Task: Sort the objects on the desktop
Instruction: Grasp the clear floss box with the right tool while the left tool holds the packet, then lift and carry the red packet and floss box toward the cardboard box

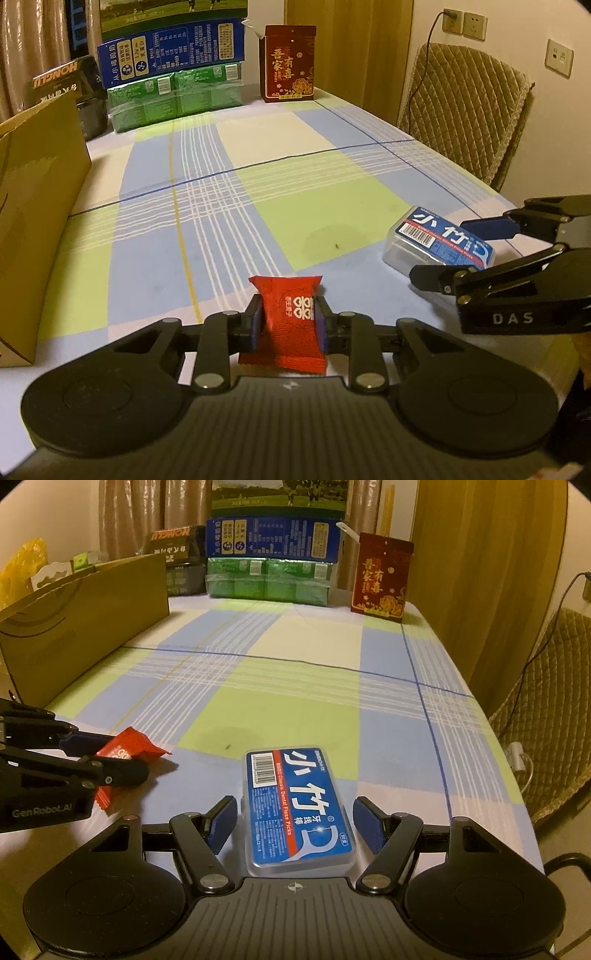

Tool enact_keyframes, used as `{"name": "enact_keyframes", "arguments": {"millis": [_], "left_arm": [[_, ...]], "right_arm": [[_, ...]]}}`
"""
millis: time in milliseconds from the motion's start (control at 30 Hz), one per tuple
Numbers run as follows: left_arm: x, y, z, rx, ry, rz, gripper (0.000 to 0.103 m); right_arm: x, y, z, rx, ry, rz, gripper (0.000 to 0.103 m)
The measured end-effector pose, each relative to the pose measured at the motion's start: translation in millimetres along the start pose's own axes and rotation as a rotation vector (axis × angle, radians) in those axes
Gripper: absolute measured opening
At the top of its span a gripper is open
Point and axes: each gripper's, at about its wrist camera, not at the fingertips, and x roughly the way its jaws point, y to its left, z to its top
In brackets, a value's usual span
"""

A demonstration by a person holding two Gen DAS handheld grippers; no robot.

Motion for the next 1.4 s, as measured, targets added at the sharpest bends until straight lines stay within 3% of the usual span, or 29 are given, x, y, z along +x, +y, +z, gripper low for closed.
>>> {"name": "enact_keyframes", "arguments": {"millis": [100,133,167,700,1067,1400], "left_arm": [[1,0,0,-0.008,0.002,-0.003,0.023],[1,1,0,-0.009,0.003,-0.004,0.023],[1,1,0,-0.011,0.004,-0.005,0.023],[-19,-3,6,-0.01,-0.028,-0.011,0.023],[-67,-5,31,-0.038,-0.075,-0.016,0.023],[-121,12,48,-0.058,-0.119,0.05,0.023]], "right_arm": [[2,0,0,0.004,0.012,0.008,0.064],[3,1,0,0.001,0.017,0.008,0.055],[3,1,0,0.001,0.018,0.016,0.054],[-30,8,8,0.046,-0.064,0.028,0.054],[-76,15,23,0.082,-0.123,0.042,0.054],[-107,47,51,0.047,-0.197,0.1,0.054]]}}
